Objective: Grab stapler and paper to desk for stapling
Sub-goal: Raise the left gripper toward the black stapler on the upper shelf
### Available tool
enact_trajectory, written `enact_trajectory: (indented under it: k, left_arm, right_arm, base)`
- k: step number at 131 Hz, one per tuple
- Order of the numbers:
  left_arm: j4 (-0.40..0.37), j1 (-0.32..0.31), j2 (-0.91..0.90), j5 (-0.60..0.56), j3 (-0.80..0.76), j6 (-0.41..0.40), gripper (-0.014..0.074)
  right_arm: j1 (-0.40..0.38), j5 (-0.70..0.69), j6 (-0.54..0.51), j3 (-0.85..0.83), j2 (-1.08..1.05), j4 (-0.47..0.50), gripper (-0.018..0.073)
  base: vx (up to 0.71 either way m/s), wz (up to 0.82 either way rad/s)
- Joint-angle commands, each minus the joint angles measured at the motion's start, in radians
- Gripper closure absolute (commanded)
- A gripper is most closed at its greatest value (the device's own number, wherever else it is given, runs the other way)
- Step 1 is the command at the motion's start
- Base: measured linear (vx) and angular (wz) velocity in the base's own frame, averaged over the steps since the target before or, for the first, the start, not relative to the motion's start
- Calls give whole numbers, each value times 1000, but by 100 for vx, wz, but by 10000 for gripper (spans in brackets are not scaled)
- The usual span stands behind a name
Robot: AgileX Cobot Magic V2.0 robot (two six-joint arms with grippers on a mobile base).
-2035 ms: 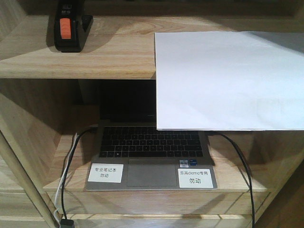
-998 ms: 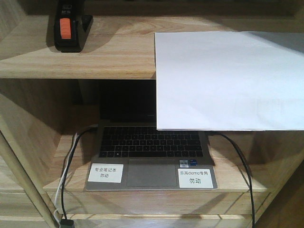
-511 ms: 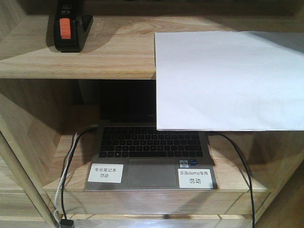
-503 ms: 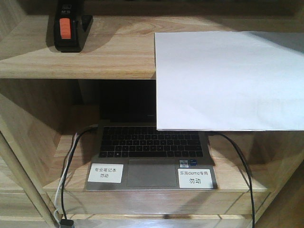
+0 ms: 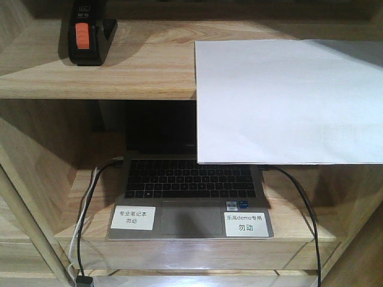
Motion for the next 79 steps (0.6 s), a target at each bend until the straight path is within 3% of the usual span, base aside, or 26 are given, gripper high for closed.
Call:
enact_trajectory:
  k: [1,23,46,68,79]
  left_arm:
    - [-7,4,110,42,-124,-1,602]
    - [-8,4,232,204,-241,-2,580]
    - [-8,4,289,347,-243,-2,493]
    - [-7,4,321,521,-243,-2,310]
    - [-7,4,321,566,-243,-2,186]
  right_arm:
    - [-5,101,0,-162,115,-2,565]
    - [-5,333,0,-331,254,0,562]
    - [-5,485,0,-351,319,2,542]
    - [-5,617,0,-351,351,2,456]
    - [-5,665,0,-351,352,2,358]
  base:
    - [0,0]
    - [0,0]
    - [0,0]
    - [0,0]
    - [0,0]
